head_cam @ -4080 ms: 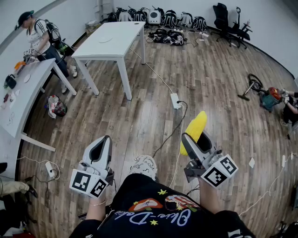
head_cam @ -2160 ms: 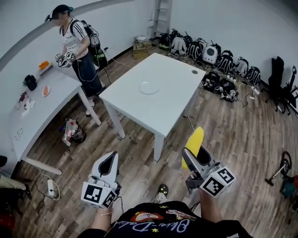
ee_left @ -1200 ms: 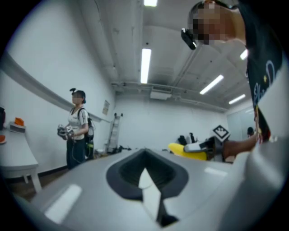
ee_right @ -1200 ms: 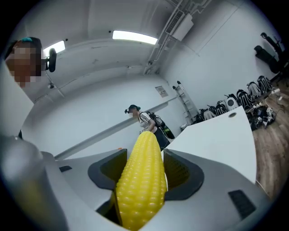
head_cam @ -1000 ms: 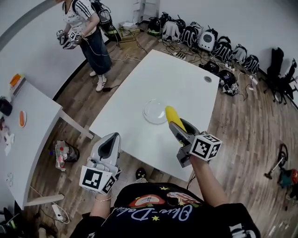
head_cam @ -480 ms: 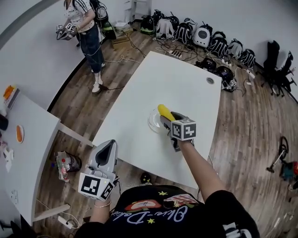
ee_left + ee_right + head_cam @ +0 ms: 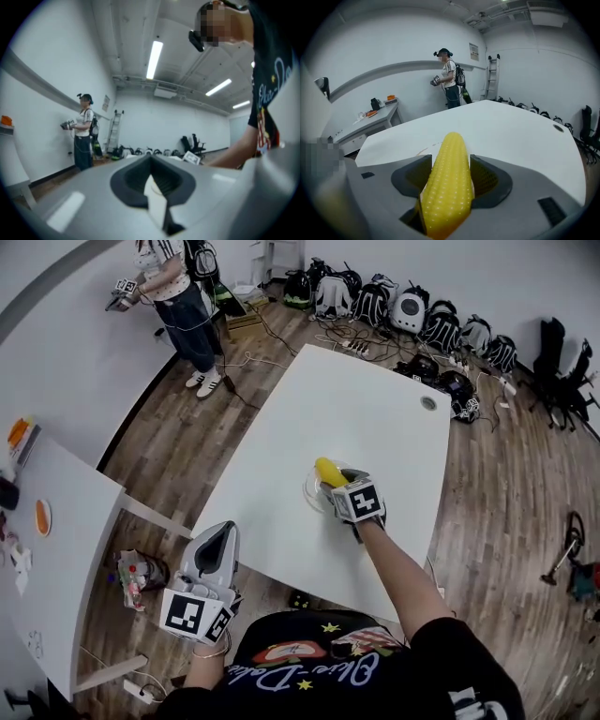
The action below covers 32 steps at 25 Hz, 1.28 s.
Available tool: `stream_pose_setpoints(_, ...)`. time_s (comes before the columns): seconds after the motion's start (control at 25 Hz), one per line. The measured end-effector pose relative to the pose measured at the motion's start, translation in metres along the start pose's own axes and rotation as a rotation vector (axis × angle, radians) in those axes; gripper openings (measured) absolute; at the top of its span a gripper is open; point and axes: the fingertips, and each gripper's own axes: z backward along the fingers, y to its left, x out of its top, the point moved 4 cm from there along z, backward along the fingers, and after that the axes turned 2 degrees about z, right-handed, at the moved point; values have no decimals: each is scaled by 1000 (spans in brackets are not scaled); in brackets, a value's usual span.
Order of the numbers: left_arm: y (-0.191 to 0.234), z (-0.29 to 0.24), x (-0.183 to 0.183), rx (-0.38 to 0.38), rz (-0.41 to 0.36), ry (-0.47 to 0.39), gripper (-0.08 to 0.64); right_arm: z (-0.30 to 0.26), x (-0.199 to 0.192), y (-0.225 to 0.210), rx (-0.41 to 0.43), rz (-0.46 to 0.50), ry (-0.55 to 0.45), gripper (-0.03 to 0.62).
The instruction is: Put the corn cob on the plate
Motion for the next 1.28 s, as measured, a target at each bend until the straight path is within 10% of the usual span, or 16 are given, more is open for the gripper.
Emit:
stream_pose_setpoints(0.48, -2, -29, -3, -67, 0, -16, -12, 84, 21, 7, -23, -18, -282, 251)
stream_pose_setpoints(0.56, -4, -33, -4, -80, 1, -16, -12, 104, 16, 9, -40, -61, -333, 63)
stream_pose_setpoints(0.64, -7, -39, -3, -94, 4, -19, -12, 121, 12, 12, -38, -99, -376, 21)
stream_pose_setpoints(1.28, -24, -49, -4, -136, 0, 5, -12, 182, 15, 19, -19, -164, -500, 15)
